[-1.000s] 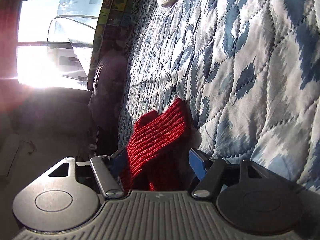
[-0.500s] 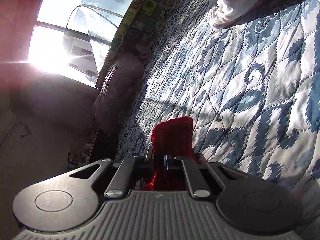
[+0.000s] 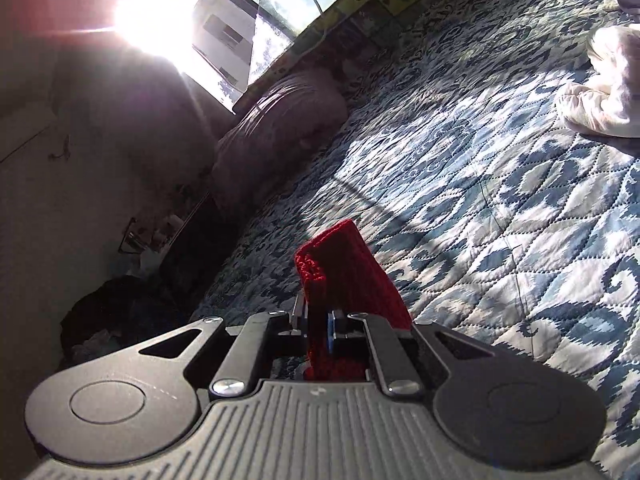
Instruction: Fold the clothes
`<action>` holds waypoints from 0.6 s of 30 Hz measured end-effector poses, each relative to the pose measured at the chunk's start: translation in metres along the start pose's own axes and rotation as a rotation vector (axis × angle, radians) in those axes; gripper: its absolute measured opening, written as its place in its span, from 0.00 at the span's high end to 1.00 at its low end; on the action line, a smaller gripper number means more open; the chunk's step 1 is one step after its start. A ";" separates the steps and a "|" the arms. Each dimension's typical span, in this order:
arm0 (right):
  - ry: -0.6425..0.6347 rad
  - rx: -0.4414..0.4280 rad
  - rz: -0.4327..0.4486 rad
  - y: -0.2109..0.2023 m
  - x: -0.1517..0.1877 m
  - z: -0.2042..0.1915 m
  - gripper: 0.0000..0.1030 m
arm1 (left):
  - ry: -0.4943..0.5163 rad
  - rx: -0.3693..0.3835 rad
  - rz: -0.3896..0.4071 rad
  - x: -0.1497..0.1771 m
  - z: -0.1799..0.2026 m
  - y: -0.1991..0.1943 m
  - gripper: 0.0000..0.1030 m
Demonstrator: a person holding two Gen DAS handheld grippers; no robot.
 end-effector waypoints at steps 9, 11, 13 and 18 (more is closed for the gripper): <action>0.053 0.038 -0.036 -0.008 0.023 0.034 0.90 | -0.171 -0.068 0.109 -0.037 -0.065 -0.016 0.51; 0.064 0.064 -0.056 -0.008 0.029 0.043 0.85 | -0.207 -0.071 0.118 -0.047 -0.073 -0.006 0.51; 0.078 0.110 -0.076 -0.012 0.036 0.054 0.75 | -0.214 -0.083 0.121 -0.052 -0.075 0.004 0.51; -0.062 0.218 -0.039 -0.051 0.060 0.059 0.57 | -0.235 -0.095 0.122 -0.053 -0.079 0.016 0.51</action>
Point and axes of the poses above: each gripper's, at about its wrist camera, not at the fingertips, and y roughly the way its jaws point, z to its right, x to its underside, the point moved 6 cm from there along y, roughly the way its jaws point, and after that the axes turned 11 degrees about x, right-handed, at the moved point
